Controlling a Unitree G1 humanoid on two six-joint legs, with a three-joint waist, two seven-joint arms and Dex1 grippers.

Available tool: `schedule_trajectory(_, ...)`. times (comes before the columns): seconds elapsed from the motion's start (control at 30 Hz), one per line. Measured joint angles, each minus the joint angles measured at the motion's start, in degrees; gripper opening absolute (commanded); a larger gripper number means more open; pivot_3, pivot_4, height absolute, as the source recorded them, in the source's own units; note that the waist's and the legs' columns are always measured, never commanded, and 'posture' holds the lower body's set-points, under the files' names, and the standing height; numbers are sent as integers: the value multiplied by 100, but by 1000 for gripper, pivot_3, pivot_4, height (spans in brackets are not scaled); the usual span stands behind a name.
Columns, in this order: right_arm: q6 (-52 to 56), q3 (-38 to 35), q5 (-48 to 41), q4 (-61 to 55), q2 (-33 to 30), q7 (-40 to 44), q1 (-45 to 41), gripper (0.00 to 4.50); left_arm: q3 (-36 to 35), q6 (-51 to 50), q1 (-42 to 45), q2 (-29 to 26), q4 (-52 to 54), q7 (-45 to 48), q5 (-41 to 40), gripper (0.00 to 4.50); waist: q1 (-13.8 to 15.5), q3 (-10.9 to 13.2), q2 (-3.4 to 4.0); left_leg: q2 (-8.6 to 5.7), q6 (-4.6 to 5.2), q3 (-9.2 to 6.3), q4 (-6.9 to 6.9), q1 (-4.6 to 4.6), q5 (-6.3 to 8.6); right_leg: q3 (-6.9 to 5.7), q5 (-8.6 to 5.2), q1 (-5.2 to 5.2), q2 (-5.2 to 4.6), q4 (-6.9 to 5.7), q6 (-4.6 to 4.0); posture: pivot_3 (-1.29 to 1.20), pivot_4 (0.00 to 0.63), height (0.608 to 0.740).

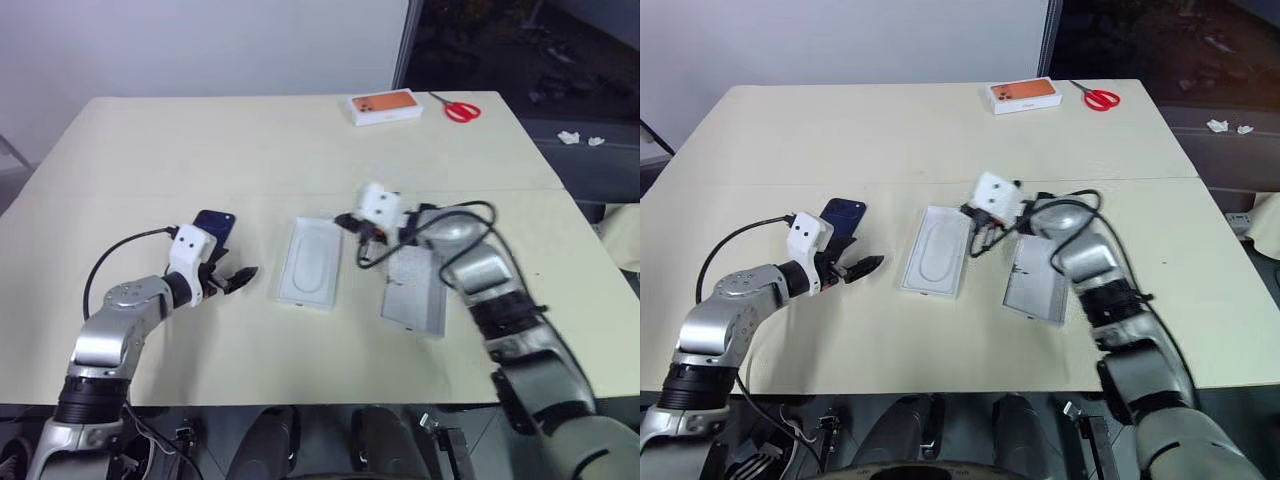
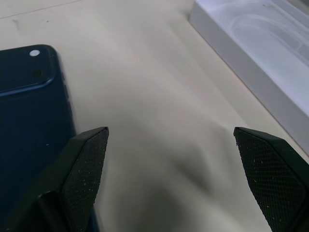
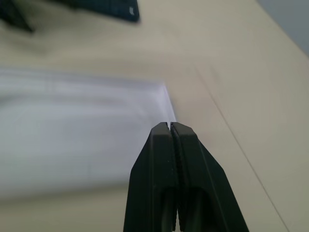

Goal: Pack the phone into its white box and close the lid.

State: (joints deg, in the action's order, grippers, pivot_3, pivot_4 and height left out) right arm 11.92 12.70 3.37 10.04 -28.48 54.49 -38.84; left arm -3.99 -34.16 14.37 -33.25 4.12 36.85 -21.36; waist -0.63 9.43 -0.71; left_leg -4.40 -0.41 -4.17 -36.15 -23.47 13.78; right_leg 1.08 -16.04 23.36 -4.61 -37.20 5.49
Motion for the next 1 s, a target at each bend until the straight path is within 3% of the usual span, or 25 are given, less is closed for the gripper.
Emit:
schedule_trajectory(0.27,-198,404,455,-91,-282,-73,466,88,648,835,360,142,-564,-33,814,4388,-17,-1,2,6,-2,5,0,5,-2,4,0,3,6,-10,0,0,150,740)
schedule_trajectory(0.43,-162,506,429,-215,93,-210,465,88,721,833,663,431,-797,-167,951,4388,11,0,0,1,-2,2,-8,2,-2,0,0,-1,2,-9,1,0,150,740)
schedule_trajectory(0.93,-319,633,685,-166,61,-359,456,88,835,973,678,609,-812,-205,1243,4388,12,-1,1,-4,-2,1,-10,4,-2,-1,0,-6,0,-9,1,0,150,740)
schedule_trajectory(1.0,-412,708,774,-96,63,-384,456,0,855,941,676,637,-785,-193,1271,3837,12,-2,1,-4,-3,1,-10,4,-3,-2,0,-6,0,-9,1,0,150,740)
